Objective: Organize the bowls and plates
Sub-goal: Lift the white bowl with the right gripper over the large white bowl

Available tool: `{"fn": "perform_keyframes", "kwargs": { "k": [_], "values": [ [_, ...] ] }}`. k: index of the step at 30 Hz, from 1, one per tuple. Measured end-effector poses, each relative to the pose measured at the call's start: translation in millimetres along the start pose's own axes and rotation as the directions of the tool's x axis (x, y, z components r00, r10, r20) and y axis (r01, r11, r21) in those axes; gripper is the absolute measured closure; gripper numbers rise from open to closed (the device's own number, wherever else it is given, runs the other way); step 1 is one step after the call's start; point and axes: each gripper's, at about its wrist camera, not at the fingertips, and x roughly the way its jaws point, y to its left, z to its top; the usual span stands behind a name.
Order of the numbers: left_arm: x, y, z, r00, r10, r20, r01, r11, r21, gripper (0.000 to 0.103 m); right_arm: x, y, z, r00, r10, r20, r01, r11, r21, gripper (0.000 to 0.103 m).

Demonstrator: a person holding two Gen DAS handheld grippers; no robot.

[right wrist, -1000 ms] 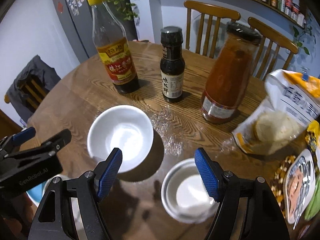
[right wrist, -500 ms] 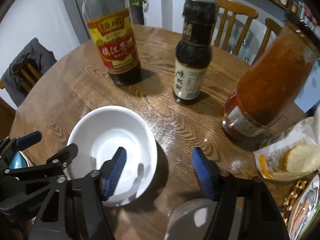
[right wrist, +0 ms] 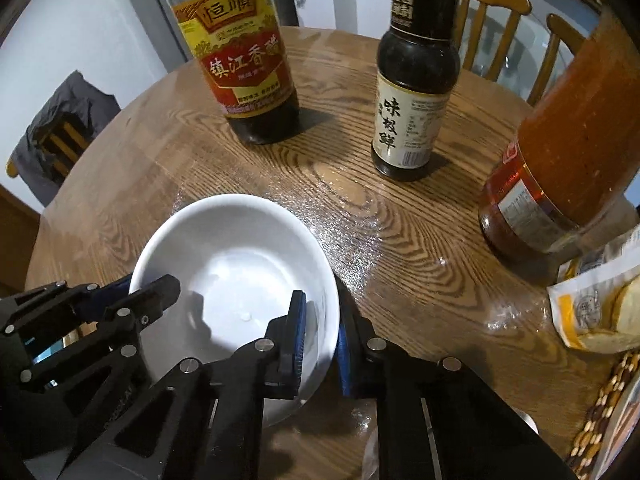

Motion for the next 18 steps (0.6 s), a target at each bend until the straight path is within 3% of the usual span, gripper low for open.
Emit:
{"fn": "perform_keyframes", "kwargs": {
  "k": [18],
  "values": [
    [-60.4,11.8,-22.2,0.995,-0.007,0.096,0.01,1.0,-0.026,0.091,-61.6,22.4,-15.5,0.991,0.06,0.116,-0.059,0.998,-0.009,0.087]
  ]
}}
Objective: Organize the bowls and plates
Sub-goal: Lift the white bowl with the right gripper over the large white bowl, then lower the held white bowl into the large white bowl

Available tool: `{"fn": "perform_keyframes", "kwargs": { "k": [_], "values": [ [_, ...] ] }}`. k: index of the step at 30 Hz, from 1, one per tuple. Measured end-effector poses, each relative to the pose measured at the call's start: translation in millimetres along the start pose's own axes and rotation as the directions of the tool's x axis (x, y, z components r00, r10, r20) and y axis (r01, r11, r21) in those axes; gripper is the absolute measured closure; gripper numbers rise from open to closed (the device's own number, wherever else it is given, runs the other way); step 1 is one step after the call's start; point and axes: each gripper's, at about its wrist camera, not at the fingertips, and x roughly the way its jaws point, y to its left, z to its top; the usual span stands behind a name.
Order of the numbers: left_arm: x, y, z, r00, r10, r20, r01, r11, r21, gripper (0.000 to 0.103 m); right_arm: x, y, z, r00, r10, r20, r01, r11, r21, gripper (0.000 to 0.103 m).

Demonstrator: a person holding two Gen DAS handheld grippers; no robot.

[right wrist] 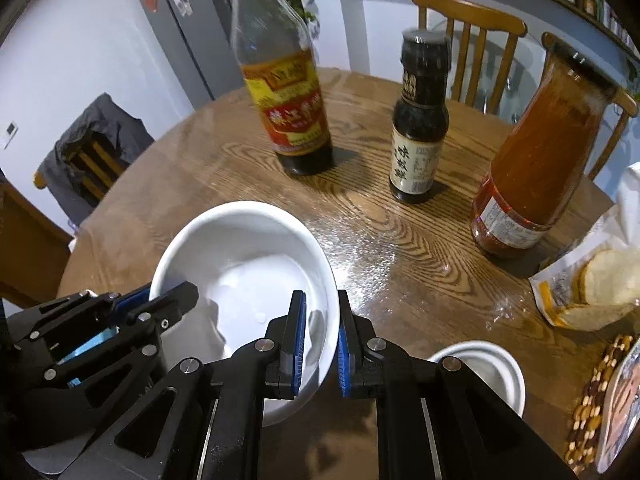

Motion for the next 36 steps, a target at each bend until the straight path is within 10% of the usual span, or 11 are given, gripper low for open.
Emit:
{"fn": "perform_keyframes", "kwargs": {
  "k": [19,36],
  "values": [
    [-72.9,33.9,-65.0,0.998,0.025,0.062,-0.023,0.999,-0.023,0.09,-58.7,66.5,-56.1,0.998,0.049,0.029,-0.047,0.997,-0.066,0.087],
    [-55.6,59.6,-109.2,0.999,0.042,-0.03,-0.042,0.999,-0.029,0.09,-33.4,90.6,-100.0,0.995,0.073,-0.071,-0.075,0.997,-0.027,0.087]
  ]
}}
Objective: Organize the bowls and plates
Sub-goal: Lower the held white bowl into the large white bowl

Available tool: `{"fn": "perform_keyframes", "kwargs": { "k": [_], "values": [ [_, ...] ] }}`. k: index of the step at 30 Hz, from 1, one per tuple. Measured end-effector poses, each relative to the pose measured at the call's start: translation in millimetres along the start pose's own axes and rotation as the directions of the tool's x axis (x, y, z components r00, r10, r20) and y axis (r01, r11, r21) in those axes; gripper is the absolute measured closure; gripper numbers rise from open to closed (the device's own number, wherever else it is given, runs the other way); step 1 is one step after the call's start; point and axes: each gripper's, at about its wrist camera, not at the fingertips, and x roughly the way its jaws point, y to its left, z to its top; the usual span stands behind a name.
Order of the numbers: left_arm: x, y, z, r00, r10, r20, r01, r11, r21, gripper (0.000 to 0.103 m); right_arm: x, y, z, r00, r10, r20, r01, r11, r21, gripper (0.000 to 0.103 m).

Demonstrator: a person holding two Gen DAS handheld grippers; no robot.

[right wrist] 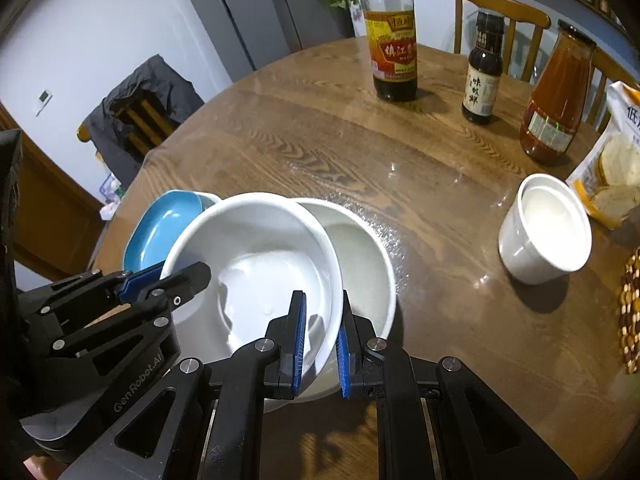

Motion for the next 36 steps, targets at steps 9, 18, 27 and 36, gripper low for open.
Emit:
{"fn": "perform_keyframes", "kwargs": {
  "k": [9,18,27,36],
  "values": [
    [8.4,2.2,-1.6,1.0,0.013,-0.015,-0.013,1.0,-0.015,0.09,12.2,2.1,0.5,0.999,-0.019,-0.028,0.018,1.0,-0.011,0.087],
    [18.4,3.9,0.8,0.998,0.023,-0.05,-0.026,0.998,-0.055,0.09,20.8,4.5,6.0,0.997,-0.049,-0.067,0.044,0.997,-0.067,0.087],
    [26.0,3.1,2.2,0.995,0.029,-0.095,-0.037,0.996,-0.079,0.089,27.9,3.4,8.5,0.993,-0.057,-0.108,0.046,0.994,-0.094,0.087],
    [31.2,4.3,3.3,0.993,0.034,-0.112,-0.043,0.996,-0.078,0.089,34.7,3.6,10.7,0.988,-0.058,-0.141,0.042,0.993,-0.111,0.087]
  ]
}}
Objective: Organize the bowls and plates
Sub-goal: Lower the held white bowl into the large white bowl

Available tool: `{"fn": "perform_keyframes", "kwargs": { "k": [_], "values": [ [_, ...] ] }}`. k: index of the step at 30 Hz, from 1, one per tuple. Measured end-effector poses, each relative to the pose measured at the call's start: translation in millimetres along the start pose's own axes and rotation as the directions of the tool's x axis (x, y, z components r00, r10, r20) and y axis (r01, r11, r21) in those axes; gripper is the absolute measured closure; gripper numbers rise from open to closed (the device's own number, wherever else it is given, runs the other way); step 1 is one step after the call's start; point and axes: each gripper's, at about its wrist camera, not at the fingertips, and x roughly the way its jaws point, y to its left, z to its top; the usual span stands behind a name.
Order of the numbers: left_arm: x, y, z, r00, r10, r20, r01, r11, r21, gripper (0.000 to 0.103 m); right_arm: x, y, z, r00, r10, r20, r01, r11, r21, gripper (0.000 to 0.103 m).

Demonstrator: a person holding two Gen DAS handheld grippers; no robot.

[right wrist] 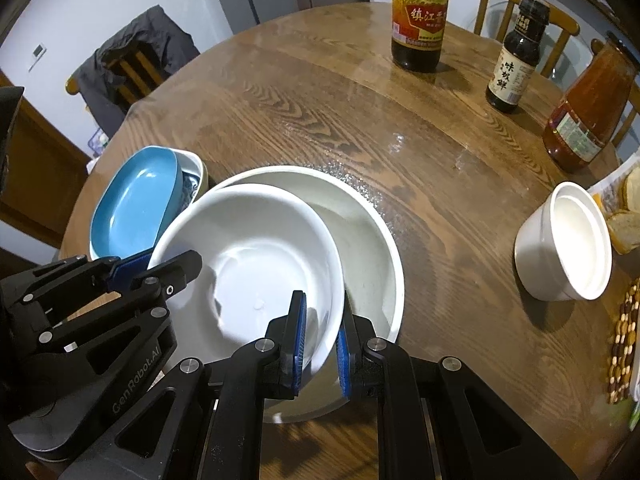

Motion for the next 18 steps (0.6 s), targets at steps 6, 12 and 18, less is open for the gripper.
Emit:
{"fn": "perform_keyframes", "kwargs": {
  "k": [6,12,18],
  "values": [
    [2.0,-0.2,1.3,1.0,0.006,-0.003,-0.006,1.0,0.007,0.087,3.8,-0.1,1.9,1.0,-0.005,-0.021,0.005,1.0,-0.003,0.087],
    [3.0,-1.5,2.1,1.0,0.015,-0.006,-0.015,1.0,0.012,0.087,5.2,-1.7,2.5,1.0,0.005,-0.025,-0.005,1.0,0.0,0.087],
    [4.3,-1.8,3.7,1.0,0.021,-0.008,-0.021,1.0,0.011,0.085,5.5,-2.3,4.2,1.0,0.007,-0.03,-0.007,1.0,-0.006,0.087]
  ]
}}
